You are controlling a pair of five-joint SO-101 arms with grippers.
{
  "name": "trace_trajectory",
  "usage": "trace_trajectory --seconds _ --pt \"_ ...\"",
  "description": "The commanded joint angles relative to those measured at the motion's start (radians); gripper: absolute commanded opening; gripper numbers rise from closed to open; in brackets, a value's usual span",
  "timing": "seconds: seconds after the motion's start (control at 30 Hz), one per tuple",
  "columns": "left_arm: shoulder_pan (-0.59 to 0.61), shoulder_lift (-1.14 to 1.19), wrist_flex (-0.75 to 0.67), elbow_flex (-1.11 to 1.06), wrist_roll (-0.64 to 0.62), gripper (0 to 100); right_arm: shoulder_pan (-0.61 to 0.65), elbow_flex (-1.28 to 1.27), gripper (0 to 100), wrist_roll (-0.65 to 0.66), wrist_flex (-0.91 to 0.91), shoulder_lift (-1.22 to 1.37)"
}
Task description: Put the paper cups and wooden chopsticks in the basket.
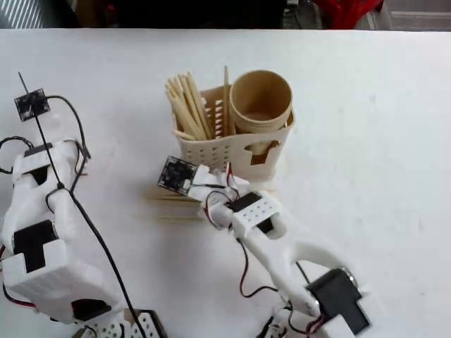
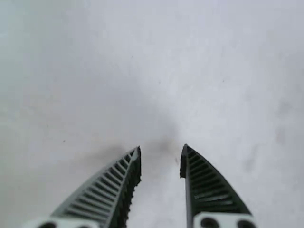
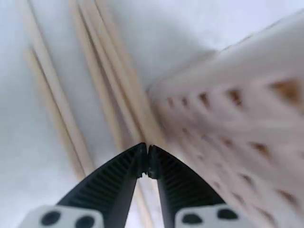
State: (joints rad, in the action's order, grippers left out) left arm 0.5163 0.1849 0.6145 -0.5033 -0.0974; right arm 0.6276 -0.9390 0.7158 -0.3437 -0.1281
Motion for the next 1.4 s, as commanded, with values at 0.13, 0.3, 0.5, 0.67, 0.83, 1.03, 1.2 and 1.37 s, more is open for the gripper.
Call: trace_trajectory --seconds 0.13,0.3,0.5,0.67,0.83,1.03,1.2,1.37 --pt "0.004 -0.005 -0.014 0.040 -0.011 16 -0.007 0.028 1.8 0.012 -0.022 0.021" --pt "0.004 -0.005 -0.014 0.040 -0.011 16 -0.004 0.029 1.8 0.014 -0.099 0.015" --pt "0.004 -0.005 -0.014 0.040 -0.011 16 -0.004 0.031 1.8 0.012 -0.275 -0.122" --pt "-0.005 -0.005 -0.014 0.040 -0.009 16 -0.041 0.028 1.8 -0.051 -0.343 -0.329" --pt "-0.005 -0.005 -0.012 0.040 -0.009 16 -0.111 0.003 1.8 -0.103 -0.214 -0.280" --pt "-0.005 -0.005 -0.012 0.040 -0.009 16 -0.165 -0.012 1.8 -0.109 -0.044 -0.154" --pt "-0.005 -0.005 -0.012 0.040 -0.009 16 -0.208 -0.009 1.8 -0.106 0.051 -0.076" --pt "-0.005 -0.005 -0.012 0.040 -0.009 16 -0.182 -0.014 1.8 -0.100 0.044 -0.025"
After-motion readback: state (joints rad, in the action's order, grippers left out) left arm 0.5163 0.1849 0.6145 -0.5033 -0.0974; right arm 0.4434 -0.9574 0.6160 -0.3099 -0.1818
